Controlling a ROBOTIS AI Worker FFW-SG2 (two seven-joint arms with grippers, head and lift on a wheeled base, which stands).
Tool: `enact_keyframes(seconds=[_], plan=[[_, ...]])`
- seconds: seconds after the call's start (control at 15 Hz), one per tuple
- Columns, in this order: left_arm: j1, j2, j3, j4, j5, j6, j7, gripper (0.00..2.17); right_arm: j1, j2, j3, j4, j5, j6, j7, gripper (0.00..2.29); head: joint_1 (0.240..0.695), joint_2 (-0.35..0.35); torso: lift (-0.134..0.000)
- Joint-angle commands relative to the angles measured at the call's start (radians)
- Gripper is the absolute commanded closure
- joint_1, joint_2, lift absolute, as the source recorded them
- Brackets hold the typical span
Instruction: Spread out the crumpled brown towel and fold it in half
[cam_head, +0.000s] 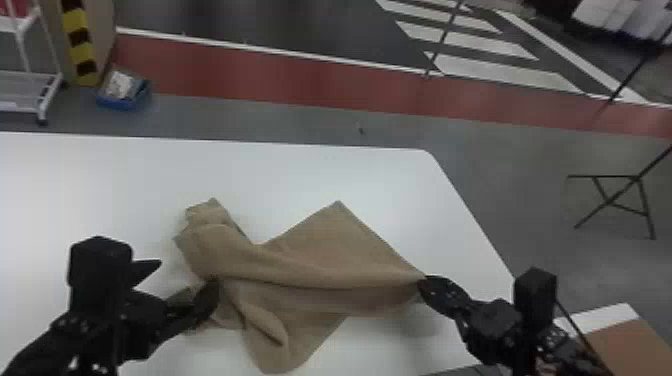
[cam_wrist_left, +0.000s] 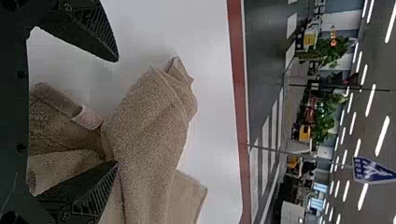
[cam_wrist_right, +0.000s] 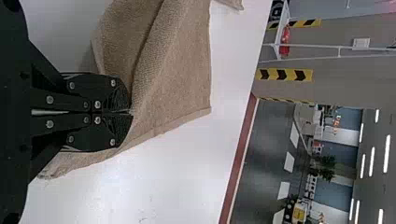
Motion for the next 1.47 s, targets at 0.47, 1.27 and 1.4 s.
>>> enact_keyframes(seconds=[0.47, 1.27, 1.4], plan=[[0.187, -0.003, 0.085, -0.188, -0.067, 0.069, -0.246, 0.11, -0.011, 0.001, 0.014, 0.002, 0.002, 0.003, -0.001, 1.52, 0.695, -0.35, -0.124], [0.115, -0.003, 0.013, -0.044, -0.099, 0.026, -0.167, 0.26, 0.002, 0.001, 0.037, -0.008, 0.002, 0.006, 0.002, 1.52, 0.695, -0.35, -0.124], [0.109, -0.003, 0.014, -0.036, -0.114, 0.029, -0.167, 0.66, 0.002, 0.001, 0.04, -0.008, 0.002, 0.006, 0.002, 1.52, 0.695, -0.35, -0.124]])
